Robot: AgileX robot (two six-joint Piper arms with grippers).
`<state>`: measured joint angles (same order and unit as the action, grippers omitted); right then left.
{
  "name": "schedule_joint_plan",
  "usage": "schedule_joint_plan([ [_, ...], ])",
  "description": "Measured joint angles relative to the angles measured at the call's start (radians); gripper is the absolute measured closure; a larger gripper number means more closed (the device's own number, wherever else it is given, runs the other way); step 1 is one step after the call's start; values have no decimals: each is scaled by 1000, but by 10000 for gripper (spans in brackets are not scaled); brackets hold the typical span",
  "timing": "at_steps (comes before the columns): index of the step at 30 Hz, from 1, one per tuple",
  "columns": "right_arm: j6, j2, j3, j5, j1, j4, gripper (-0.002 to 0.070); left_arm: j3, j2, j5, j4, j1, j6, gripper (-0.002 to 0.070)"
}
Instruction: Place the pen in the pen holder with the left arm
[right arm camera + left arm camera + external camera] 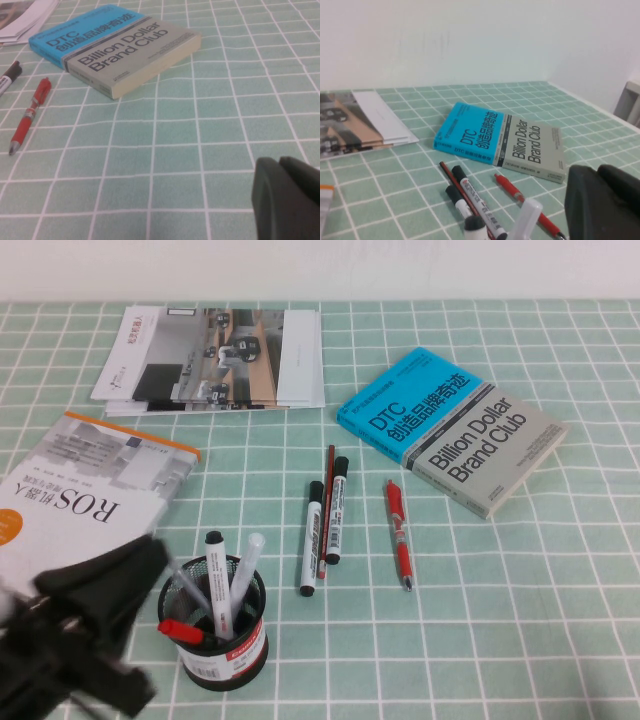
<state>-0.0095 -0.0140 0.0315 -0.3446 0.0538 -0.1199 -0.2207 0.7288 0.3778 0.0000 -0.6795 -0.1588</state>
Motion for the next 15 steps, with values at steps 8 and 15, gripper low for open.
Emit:
schedule_joint_plan([
  [8, 0, 0, 0, 0, 0, 0, 696, 0, -188, -293, -39, 0, 2, 675],
  [15, 0, 0, 0, 0, 0, 0, 696, 0, -195, -393, -13, 0, 32, 676],
])
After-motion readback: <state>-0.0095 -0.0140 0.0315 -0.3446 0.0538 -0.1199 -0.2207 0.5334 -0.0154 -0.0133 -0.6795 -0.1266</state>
